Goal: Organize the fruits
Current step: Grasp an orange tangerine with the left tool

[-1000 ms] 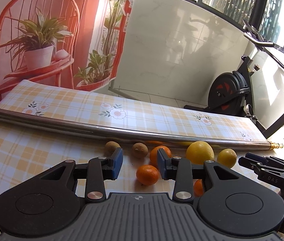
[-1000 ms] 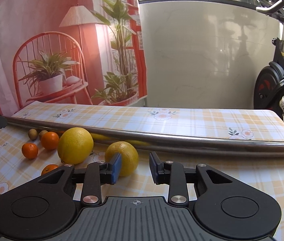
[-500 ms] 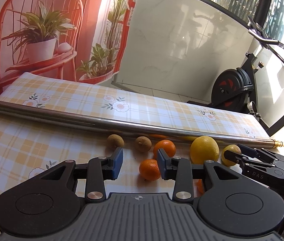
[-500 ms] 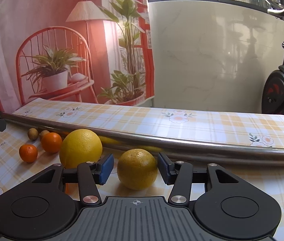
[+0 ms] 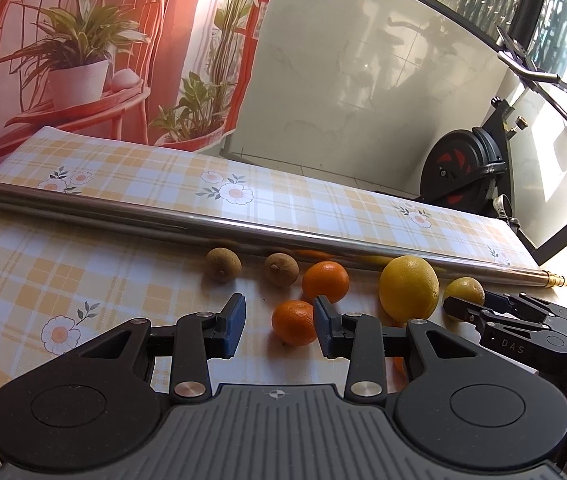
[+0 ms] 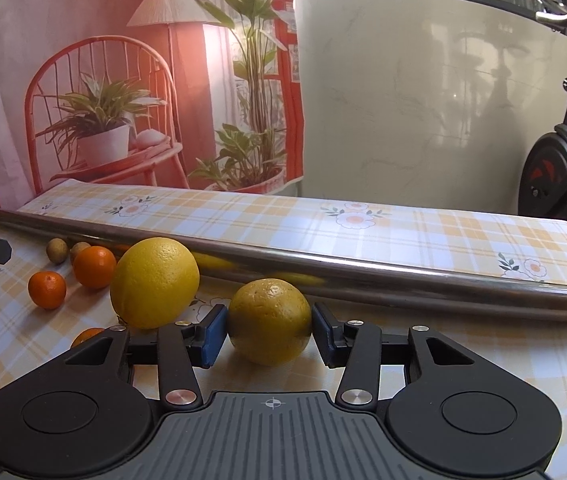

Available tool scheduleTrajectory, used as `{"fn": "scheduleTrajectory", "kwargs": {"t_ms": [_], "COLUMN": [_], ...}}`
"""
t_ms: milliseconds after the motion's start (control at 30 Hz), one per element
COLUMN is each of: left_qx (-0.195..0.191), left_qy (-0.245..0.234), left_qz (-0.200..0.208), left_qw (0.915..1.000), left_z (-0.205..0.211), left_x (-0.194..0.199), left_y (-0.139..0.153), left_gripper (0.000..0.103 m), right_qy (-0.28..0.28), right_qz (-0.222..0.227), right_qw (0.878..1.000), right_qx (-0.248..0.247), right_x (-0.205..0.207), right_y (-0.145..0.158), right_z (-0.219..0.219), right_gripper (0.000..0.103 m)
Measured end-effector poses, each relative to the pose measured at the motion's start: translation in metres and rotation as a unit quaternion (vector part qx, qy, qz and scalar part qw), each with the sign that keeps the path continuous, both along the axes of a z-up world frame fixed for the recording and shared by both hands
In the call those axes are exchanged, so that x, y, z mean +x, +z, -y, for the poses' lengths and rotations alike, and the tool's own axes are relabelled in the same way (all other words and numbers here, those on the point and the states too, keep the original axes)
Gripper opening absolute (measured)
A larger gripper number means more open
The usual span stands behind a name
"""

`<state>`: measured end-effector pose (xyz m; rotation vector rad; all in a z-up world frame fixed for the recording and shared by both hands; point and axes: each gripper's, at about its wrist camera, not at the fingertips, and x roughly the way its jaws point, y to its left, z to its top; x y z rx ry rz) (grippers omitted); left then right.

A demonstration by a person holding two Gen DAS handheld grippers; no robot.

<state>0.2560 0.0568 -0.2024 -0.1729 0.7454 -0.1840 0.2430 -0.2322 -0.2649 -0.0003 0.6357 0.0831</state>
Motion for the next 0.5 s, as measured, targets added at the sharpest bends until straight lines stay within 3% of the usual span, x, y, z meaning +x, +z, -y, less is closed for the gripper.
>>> {"fn": "scheduleTrajectory", "kwargs": {"t_ms": [500], "left_qx": [-0.006], "left_qy": [-0.012], "left_qz": [-0.020], "left_qw": [0.9997], "left_z": [0.013], "left_x": [0.022], "left_y": [-0.020], "left_gripper": [0.039], "right_qy": [-0.009], "right_qz": [0.018], "right_qw": [1.000], "right_qx": [-0.004], "right_x": [-0.006], "right_y": [0.002], "right_z": [0.003], "right_gripper": [0.042]}}
